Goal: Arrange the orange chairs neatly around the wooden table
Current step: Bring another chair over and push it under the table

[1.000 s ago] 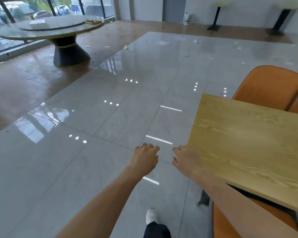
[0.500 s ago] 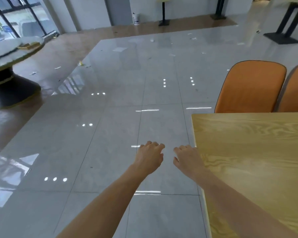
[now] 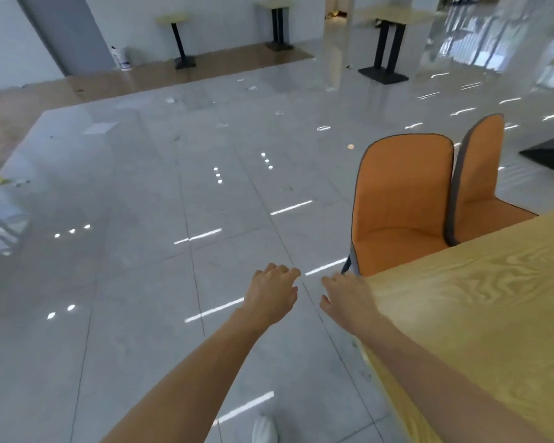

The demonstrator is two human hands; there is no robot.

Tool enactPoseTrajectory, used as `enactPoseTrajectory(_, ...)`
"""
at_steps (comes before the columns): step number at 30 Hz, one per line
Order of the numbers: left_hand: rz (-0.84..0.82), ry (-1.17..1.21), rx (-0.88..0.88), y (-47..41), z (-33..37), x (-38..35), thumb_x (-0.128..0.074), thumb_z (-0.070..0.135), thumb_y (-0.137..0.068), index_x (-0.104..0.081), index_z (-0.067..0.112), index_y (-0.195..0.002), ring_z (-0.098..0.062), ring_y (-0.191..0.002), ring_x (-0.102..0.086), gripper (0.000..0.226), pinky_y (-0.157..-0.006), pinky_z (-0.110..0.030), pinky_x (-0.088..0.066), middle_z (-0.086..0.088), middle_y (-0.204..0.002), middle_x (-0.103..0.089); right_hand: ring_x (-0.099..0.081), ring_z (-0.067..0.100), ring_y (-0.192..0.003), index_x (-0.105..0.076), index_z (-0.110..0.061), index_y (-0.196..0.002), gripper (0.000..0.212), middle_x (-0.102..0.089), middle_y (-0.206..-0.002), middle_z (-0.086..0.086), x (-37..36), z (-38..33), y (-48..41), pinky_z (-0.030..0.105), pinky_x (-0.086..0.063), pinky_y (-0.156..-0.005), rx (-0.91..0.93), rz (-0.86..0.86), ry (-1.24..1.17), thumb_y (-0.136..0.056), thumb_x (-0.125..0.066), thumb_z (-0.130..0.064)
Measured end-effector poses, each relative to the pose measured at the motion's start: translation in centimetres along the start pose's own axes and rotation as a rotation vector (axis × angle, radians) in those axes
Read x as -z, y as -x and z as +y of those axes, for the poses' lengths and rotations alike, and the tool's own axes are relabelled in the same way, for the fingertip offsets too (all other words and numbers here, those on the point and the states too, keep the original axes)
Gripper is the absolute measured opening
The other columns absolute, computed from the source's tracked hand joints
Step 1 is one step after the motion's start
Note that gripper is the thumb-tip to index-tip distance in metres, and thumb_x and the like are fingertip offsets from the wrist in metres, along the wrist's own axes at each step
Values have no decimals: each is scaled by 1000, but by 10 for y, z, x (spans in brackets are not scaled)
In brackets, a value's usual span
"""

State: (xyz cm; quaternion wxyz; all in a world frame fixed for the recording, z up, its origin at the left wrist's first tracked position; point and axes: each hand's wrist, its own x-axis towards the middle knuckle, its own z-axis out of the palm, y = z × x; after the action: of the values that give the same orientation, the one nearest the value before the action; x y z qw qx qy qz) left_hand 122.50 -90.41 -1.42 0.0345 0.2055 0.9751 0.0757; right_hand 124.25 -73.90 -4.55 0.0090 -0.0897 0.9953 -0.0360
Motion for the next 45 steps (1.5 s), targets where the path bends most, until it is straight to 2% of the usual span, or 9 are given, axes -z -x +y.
enactPoseTrajectory(5, 14, 9, -158, -114, -41, 30, -46, 25, -96, -51, 18, -130, -24, -117, -50, 34, -92, -39, -42, -5, -126, -60, -61, 28, -74, -65, -11, -85, 13, -66, -75, 6, 23, 11, -97, 33, -42, -63, -142, 64, -13, -79, -65, -22)
enactPoseTrajectory(9, -11, 0, -283, -204, -53, 44, -45, 26, -97, -49, 17, -131, -24, -116, -50, 35, -93, -39, -44, -5, -126, -60, -55, 23, -88, -58, -15, -101, 20, -63, -90, 2, 30, 41, -164, 33, -37, -71, -252, 89, -25, -92, -47, -29)
enactPoseTrajectory(20, -70, -148, -553, -479, -61, 31, -45, 24, -96, -50, 16, -127, -26, -112, -52, 33, -87, -40, -46, -6, -122, -61, -57, 24, -84, -62, -15, -93, 19, -65, -85, 3, 19, 171, -368, 33, -33, -66, -500, 142, -17, -89, -51, -30)
enactPoseTrajectory(23, -67, -165, -632, -554, -52, 42, -46, 23, -96, -51, 16, -127, -27, -113, -52, 33, -86, -40, -45, -6, -122, -61, -57, 25, -76, -61, -15, -83, 12, -65, -76, 3, 33, 209, -422, 32, -33, -63, -580, 168, -29, -85, -57, -26)
enactPoseTrajectory(27, -55, -134, -716, -642, -36, 53, -46, 24, -96, -49, 17, -128, -25, -114, -50, 34, -86, -38, -43, -5, -121, -60, -57, 24, -90, -60, -16, -97, 20, -65, -93, 2, 47, 256, -474, 34, -40, -75, -675, 157, -47, -91, -46, -29)
enactPoseTrajectory(32, -98, -96, -859, -743, -14, 45, -46, 24, -96, -48, 17, -131, -25, -115, -49, 36, -86, -37, -42, -6, -125, -58, -58, 21, -94, -60, -17, -105, 27, -65, -99, 1, 48, 313, -524, 32, -41, -78, -820, 197, -15, -93, -43, -32)
enactPoseTrajectory(35, -137, -121, -983, -801, 5, 33, -44, 23, -97, -45, 17, -133, -25, -119, -47, 37, -89, -37, -40, -6, -129, -56, -58, 22, -96, -61, -15, -109, 29, -66, -100, 2, 40, 344, -547, 34, -43, -79, -933, 198, -14, -93, -44, -33)
enactPoseTrajectory(40, -206, -116, -1258, -879, 49, 21, -43, 23, -97, -47, 16, -131, -26, -117, -46, 36, -89, -37, -40, -7, -128, -56, -57, 24, -87, -59, -13, -95, 21, -62, -89, 4, 39, 377, -564, 33, -36, -68, -1214, 158, -32, -91, -46, -29)
enactPoseTrajectory(45, -231, -117, -1569, -928, 102, 14, -43, 21, -95, -51, 11, -123, -27, -110, -49, 31, -85, -38, -43, -8, -120, -59, -55, 25, -97, -57, -16, -102, 22, -63, -96, 2, 44, 383, -576, 36, -41, -78, -1537, 139, -67, -92, -45, -33)
